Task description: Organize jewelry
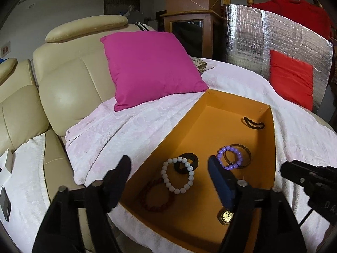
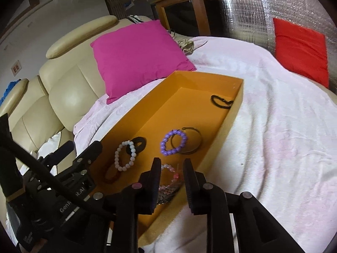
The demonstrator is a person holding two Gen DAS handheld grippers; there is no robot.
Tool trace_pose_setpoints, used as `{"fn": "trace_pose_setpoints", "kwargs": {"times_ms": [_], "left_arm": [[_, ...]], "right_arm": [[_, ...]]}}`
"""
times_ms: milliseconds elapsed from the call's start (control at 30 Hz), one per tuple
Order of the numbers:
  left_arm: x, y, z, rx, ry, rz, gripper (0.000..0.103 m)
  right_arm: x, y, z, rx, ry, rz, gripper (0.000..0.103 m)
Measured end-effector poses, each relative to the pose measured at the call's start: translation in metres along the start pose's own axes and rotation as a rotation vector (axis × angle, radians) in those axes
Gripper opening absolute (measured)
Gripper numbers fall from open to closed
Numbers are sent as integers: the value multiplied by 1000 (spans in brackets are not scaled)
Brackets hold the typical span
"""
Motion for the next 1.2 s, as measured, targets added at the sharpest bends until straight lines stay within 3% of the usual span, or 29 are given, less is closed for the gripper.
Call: {"fn": "trace_pose_setpoints", "kwargs": {"times_ms": [167, 433, 600, 800, 967, 1133, 1200], "left_arm": [[12, 2, -4, -18, 27, -10, 82], [37, 0, -19, -5, 7, 22, 84], [53, 5, -23, 8, -3, 105, 84], [89, 13, -17, 41, 57, 11, 84], [115, 21, -18, -5, 127, -44, 84], [137, 29, -17, -9, 123, -84, 84], [149, 32, -17, -10, 128, -103, 84]], "right_arm": [[13, -1, -11, -10, -10, -3, 24], [33, -3, -17, -13, -26, -21, 24], [50, -4, -19, -5, -39, -51, 24], [75, -5, -23, -29, -49, -105, 24], [98, -10, -20, -24, -77, -154, 24], [135, -20, -15, 6, -151, -229, 24], [155, -25, -15, 9, -180, -269, 30]]}}
Point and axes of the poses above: each gripper's, at about its wrist camera, not at the fingertips, and x roughly against the way its jaws point, z to its left, y to its top, the point moved 3 cm from there along -x, roughly the way its jaws point, and after that the axes turned 2 degrees about -x, right-handed, at the moved point
